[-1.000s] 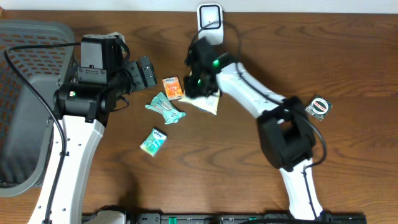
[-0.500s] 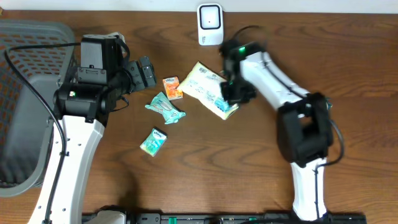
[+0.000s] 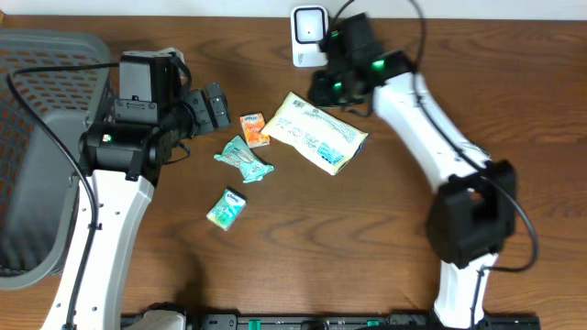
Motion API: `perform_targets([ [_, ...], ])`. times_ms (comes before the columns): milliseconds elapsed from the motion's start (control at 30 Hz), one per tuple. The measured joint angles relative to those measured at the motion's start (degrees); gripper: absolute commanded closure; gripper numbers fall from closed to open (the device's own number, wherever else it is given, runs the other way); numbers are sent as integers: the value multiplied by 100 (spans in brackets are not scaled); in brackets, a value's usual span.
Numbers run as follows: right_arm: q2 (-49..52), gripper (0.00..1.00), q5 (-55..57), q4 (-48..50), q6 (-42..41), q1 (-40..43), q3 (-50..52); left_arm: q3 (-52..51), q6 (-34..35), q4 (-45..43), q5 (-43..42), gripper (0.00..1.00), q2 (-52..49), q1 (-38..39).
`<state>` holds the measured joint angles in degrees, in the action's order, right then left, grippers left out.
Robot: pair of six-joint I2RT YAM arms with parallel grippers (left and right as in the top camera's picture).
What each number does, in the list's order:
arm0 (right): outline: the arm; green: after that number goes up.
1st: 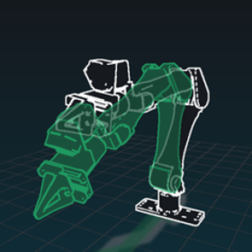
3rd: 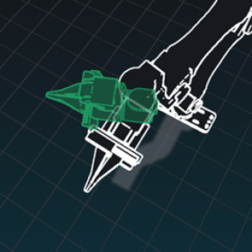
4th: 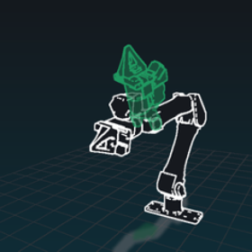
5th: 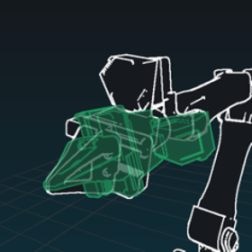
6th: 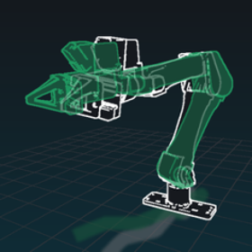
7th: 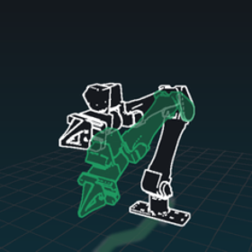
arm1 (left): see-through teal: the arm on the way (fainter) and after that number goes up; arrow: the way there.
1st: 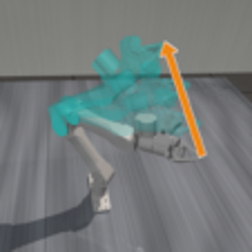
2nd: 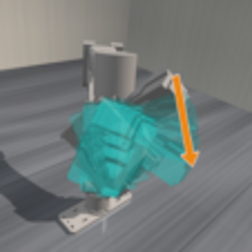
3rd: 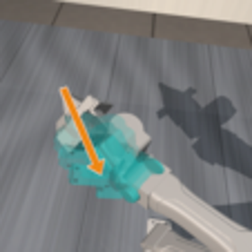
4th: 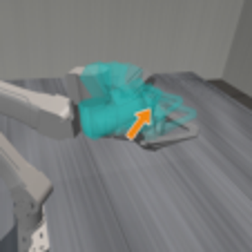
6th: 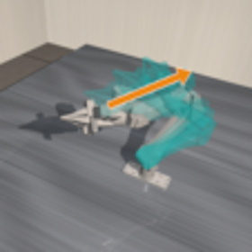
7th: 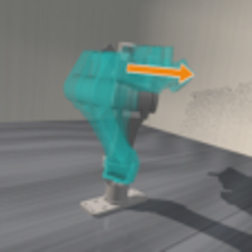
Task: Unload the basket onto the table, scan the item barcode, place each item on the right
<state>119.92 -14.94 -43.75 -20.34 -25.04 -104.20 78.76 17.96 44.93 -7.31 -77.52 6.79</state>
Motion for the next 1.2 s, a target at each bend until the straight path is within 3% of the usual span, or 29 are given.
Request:
perform_targets([
  [267,1016,71,245,413,-756,-627,4,0,0,-4,0,2,0,0],
  [567,1268,70,310,-76,-686,-538,-11,0,0,-4,0,2,0,0],
  [700,1268,69,2,-365,35,-310,-37,0,0,-4,0,2,0,0],
  [1067,1266,61,-629,-1366,3289,306,-118,0,0,-4,0,2,0,0],
  [1200,866,54,-627,-1532,3589,297,-116,0,0,-7,0,2,0,0],
])
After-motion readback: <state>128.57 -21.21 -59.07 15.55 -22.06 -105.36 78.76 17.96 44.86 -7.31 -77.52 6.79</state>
